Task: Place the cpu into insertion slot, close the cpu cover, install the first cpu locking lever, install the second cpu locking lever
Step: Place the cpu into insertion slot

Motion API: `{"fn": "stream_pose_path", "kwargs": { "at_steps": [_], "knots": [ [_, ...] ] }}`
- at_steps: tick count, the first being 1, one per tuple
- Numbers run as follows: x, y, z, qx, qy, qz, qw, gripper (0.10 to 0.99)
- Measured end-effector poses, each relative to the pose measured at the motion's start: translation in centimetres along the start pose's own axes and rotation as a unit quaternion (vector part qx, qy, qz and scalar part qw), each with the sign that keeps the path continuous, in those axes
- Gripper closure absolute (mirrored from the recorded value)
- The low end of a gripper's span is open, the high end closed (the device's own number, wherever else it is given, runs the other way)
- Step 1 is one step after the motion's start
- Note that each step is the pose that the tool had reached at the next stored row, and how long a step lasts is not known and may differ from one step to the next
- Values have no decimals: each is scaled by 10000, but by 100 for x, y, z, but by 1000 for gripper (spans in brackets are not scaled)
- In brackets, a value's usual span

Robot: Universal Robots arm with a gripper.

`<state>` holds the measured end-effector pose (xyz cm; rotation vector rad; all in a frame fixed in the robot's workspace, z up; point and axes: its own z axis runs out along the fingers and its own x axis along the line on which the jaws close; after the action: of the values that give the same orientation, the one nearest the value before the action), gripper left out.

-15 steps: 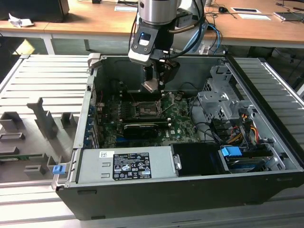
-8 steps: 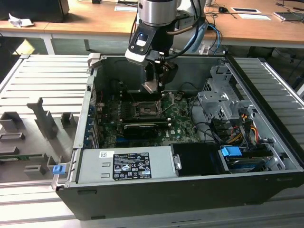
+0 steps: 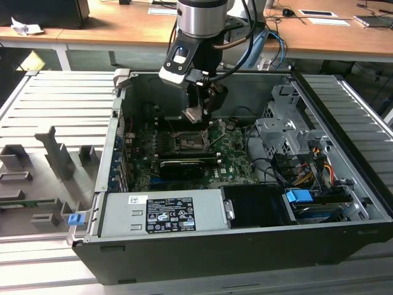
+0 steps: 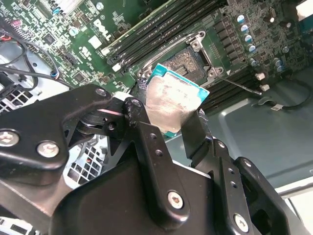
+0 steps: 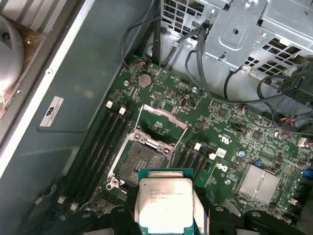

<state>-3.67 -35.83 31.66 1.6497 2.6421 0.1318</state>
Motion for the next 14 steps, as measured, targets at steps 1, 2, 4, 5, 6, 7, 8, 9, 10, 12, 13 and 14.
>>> {"fn": "stream_pose_path", "kwargs": {
  "at_steps": [1, 2, 4, 5, 6, 7, 8, 9, 10, 12, 13, 14],
  "knots": [
    [1, -3, 9, 0, 0, 1, 10000, 561],
    [1, -4, 17, 0, 0, 6, 10000, 561],
    [1, -5, 27, -2, -7, 86, 10000, 561],
    [1, -6, 36, -5, -18, 219, 9998, 561],
    [0, -6, 47, -9, -29, 347, 9994, 561],
    [0, -7, 53, -11, -35, 425, 9991, 561],
    [0, -7, 59, -12, -43, 508, 9987, 561],
    [0, -8, 66, -15, -50, 597, 9982, 561],
    [-1, -9, 74, -17, -58, 691, 9976, 561],
    [-1, -10, 90, -20, -73, 858, 9963, 561],
    [0, -13, 100, -22, -78, 917, 9958, 561],
    [0, -16, 115, -23, -83, 977, 9952, 561]
  ]
}}
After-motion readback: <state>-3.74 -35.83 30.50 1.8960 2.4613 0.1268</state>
